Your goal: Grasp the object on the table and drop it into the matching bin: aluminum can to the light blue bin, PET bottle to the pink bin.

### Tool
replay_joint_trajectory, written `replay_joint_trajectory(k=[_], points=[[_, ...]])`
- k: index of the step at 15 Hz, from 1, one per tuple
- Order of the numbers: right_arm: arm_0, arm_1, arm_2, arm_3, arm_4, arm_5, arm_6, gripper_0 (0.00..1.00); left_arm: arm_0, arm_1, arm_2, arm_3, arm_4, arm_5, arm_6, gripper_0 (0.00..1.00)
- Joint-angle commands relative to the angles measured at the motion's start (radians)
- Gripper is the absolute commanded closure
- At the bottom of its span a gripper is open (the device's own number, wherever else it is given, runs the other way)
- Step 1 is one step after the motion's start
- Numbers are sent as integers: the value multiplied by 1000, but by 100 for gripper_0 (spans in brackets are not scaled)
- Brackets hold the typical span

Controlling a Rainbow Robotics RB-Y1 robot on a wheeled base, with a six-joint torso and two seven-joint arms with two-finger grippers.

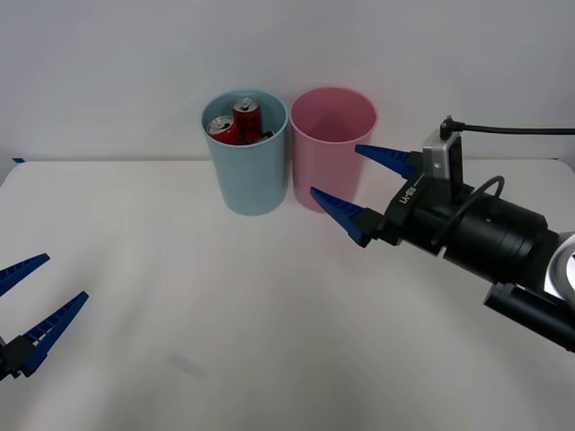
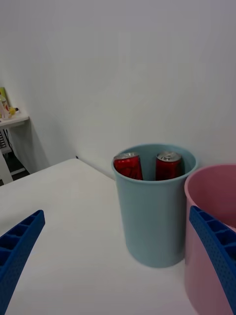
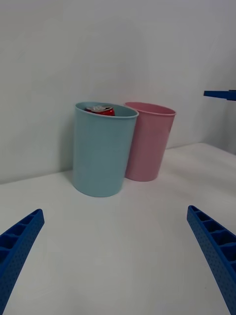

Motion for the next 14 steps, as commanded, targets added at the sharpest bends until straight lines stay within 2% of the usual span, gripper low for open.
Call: replay_joint_trajectory(k=[1, 6, 11, 14], points=[[105, 12, -97, -44, -15, -88, 31, 0, 0, 0, 0, 0, 0, 0, 0, 0], [278, 46, -271, -46, -114, -216, 258, 0, 0, 0, 0, 0, 0, 0, 0, 0], [422, 98, -397, -1, -228, -315, 445, 0, 0, 0, 0, 0, 0, 0, 0, 0], [481, 149, -469, 20, -257, -388, 487, 0, 0, 0, 0, 0, 0, 0, 0, 0]])
